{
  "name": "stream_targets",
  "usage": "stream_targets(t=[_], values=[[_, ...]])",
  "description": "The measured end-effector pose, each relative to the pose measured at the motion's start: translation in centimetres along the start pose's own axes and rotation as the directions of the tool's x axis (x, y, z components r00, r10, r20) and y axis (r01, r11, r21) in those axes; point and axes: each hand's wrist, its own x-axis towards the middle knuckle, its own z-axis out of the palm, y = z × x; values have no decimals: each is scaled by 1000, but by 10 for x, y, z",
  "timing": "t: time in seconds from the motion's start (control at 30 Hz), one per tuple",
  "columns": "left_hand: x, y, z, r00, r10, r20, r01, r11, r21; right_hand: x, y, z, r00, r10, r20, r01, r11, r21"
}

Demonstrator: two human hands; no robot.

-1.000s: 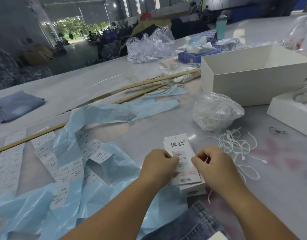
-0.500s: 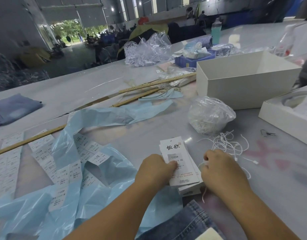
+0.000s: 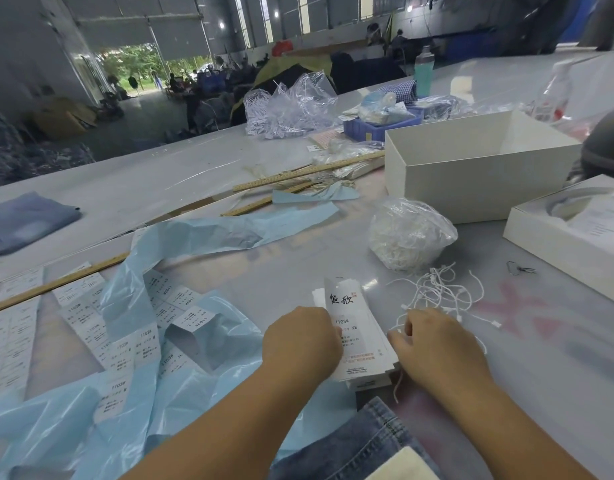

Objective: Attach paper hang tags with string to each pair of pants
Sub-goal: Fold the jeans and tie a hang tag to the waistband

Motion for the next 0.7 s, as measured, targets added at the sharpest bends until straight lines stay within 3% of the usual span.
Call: stream_targets(t=[0.07,0.17,0.4,0.7], values=[[-2,4,-2,997,44,-58,-42,999,35,1,1,2,1000,-2,-7,2,1000,-18],[-3,8,-6,996,10,-94,-17,997,-81,6,-1,3,1000,-19,21,21,997,-78],[0,4,-10,996,-90,-8,81,934,-348,7,-5,1,999,-33,41,37,995,-92],[1,6,-7,997,-65,47,77,945,-318,10,-6,5,976,-212,42,215,972,-95]])
